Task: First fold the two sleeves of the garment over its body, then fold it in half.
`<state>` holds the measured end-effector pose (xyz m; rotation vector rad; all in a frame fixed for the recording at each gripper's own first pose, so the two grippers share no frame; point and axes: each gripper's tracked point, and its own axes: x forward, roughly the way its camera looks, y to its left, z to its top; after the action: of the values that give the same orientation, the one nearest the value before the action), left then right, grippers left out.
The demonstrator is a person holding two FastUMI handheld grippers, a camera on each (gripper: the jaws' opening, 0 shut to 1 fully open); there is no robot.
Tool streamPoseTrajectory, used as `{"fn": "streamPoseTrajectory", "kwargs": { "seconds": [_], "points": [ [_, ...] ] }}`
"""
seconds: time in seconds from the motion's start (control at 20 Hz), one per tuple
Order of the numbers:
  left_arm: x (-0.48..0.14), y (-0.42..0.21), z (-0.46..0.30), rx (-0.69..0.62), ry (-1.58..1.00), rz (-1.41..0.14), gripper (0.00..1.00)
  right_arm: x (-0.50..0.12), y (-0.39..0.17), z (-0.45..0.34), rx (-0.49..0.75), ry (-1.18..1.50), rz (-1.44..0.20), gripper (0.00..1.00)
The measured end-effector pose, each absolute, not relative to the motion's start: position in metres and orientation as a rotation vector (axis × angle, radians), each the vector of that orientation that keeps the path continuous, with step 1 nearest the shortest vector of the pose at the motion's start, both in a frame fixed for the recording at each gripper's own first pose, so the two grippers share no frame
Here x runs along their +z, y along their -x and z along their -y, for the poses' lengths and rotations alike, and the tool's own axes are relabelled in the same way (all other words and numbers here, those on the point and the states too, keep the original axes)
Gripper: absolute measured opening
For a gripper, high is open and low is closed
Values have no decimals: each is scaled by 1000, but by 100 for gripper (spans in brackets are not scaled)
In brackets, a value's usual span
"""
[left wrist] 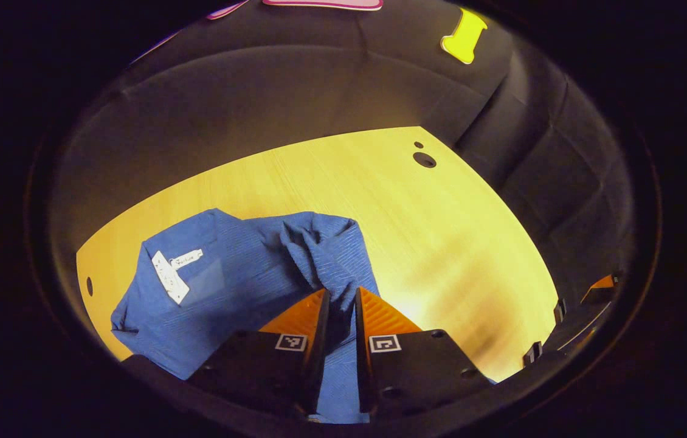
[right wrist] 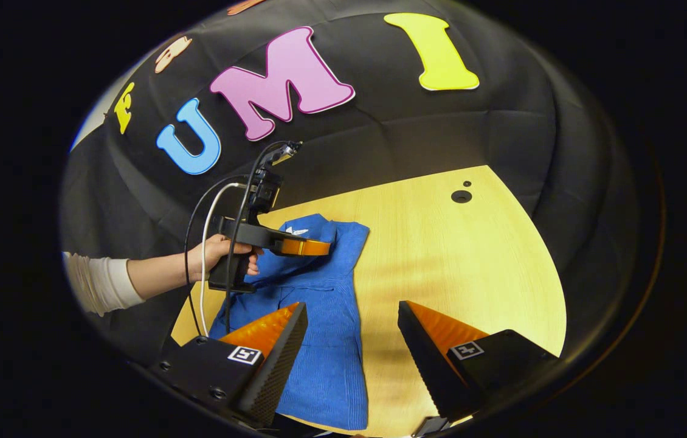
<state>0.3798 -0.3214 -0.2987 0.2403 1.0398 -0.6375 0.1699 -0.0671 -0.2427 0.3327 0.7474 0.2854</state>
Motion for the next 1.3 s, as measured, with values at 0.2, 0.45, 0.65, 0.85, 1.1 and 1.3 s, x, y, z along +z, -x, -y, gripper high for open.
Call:
{"fn": "streamPoseTrajectory", "kwargs": {
  "seconds": [0.2, 0.45, 0.65, 0.85, 1.1, 1.3],
  "points": [
    [-280, -363, 337, -732, -203, -1000, 52, -250, -174, 63, 290, -340, -763, 96],
    [-244, -319, 284, -639, -223, -916, 78, -254, -170, 43, 304, -333, -783, 96],
    [-237, -236, 192, -512, -188, -929, 79, -252, -151, 18, 306, -331, -779, 96],
    [-256, -158, 101, -310, -92, -955, 85, -266, -115, -5, 288, -311, -809, 96],
    [-312, -64, 27, -132, 65, -1141, 85, -310, -62, -28, 289, -228, -937, 98],
    [-342, -29, 3, -51, 134, -1264, 85, -347, -25, -24, 261, -175, -1081, 98]
  ]
}}
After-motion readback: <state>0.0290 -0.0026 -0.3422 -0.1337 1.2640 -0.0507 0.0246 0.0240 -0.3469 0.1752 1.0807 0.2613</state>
